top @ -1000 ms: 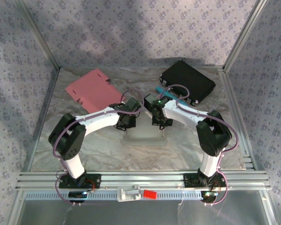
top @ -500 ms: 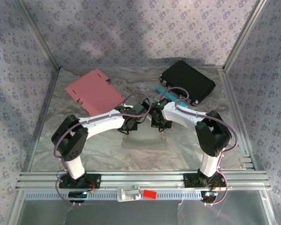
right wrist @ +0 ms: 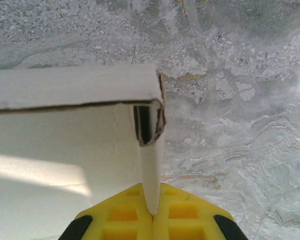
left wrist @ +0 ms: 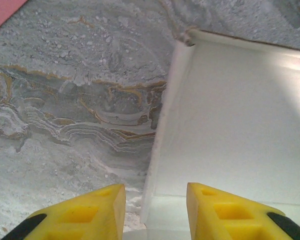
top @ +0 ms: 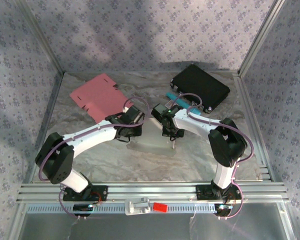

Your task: Fold the paper box

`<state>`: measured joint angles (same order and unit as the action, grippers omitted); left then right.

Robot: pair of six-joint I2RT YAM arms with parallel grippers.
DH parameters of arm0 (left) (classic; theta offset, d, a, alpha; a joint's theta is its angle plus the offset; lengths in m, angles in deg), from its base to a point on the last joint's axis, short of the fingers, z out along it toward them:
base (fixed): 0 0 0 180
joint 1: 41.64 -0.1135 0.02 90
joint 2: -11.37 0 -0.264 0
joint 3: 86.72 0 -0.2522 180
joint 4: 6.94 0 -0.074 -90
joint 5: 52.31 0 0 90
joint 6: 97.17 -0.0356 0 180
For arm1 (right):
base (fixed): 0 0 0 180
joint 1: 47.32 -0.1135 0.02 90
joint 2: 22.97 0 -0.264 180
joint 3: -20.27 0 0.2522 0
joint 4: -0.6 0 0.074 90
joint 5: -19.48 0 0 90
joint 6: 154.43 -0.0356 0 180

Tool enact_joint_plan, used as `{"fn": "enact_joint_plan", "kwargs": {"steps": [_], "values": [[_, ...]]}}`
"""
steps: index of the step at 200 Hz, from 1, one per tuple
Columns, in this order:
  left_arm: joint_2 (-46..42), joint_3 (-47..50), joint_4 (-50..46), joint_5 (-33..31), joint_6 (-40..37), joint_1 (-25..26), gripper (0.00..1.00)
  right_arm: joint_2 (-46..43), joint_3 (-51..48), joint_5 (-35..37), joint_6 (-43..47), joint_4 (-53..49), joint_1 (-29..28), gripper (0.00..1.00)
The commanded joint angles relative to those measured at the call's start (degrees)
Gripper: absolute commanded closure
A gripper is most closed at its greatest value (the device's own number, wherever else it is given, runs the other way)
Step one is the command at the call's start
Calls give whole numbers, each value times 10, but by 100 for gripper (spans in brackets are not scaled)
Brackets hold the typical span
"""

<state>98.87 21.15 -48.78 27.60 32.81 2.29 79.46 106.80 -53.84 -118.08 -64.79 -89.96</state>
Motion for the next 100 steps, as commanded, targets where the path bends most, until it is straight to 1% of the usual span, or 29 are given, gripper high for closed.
{"fn": "enact_joint_plan", "kwargs": {"steps": [1,31,69,88,100], "values": [[9,-4,17,52,-38,-17,64,-4,-8,16,-13,-19,2,100],[57,-25,14,56,-52,-22,68,-3,-5,15,-14,-17,1,100],[92,-41,19,37,-63,-26,72,-4,-7,14,-14,-18,2,100],[105,-40,24,35,-66,-29,76,-3,-5,14,-12,-16,2,100],[114,-41,27,40,-67,-29,82,-3,-4,13,-11,-18,3,100]]}}
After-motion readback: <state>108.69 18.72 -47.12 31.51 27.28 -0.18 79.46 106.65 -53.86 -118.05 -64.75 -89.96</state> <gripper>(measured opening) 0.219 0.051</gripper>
